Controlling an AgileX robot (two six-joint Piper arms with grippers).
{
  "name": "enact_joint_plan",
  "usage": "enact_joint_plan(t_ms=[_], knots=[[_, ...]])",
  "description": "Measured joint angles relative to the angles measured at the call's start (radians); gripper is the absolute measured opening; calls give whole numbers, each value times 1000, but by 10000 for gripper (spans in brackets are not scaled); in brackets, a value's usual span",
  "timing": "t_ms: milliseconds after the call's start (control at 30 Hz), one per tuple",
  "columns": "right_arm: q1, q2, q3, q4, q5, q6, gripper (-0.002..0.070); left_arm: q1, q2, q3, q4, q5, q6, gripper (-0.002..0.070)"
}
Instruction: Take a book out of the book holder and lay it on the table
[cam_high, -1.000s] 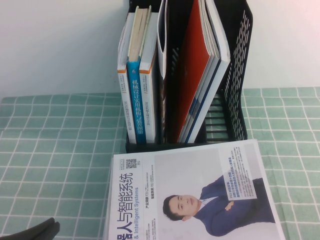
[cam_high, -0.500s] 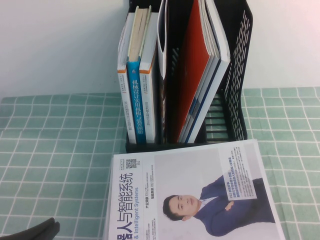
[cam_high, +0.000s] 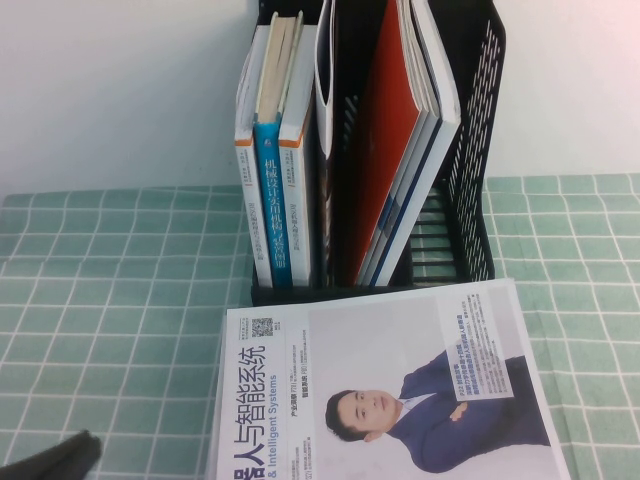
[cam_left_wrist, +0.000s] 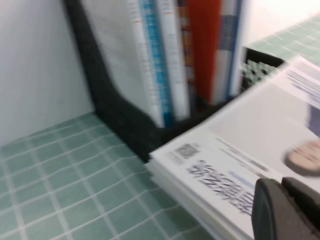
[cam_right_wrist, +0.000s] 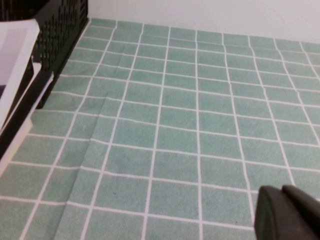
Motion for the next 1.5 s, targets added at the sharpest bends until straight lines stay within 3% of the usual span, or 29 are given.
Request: enact_joint_plan(t_ms=[233, 367, 533, 700, 833, 933, 1167, 1500], knots=[[0, 0, 0, 0, 0, 0, -2, 299, -87, 81, -16, -73, -179, -2], [0, 0, 0, 0, 0, -1, -2, 472, -132, 148, -16, -203, -217, -2], [0, 0, 0, 0, 0, -1, -2, 590, -147, 160, -14, -302, -243, -2], [0, 0, 0, 0, 0, -1, -2, 620, -147, 160, -98, -302, -192, -2], [0, 0, 0, 0, 0, -1, -2, 620, -147, 160, -372, -222, 139, -2], [0, 0, 0, 0, 0, -1, -2, 620, -147, 160, -461, -126, 279, -2], [0, 0, 0, 0, 0, -1, -2, 620, -196, 163, -517, 126, 331, -2], [0, 0, 0, 0, 0, -2, -2, 620, -223, 163, -527, 141, 378, -2]])
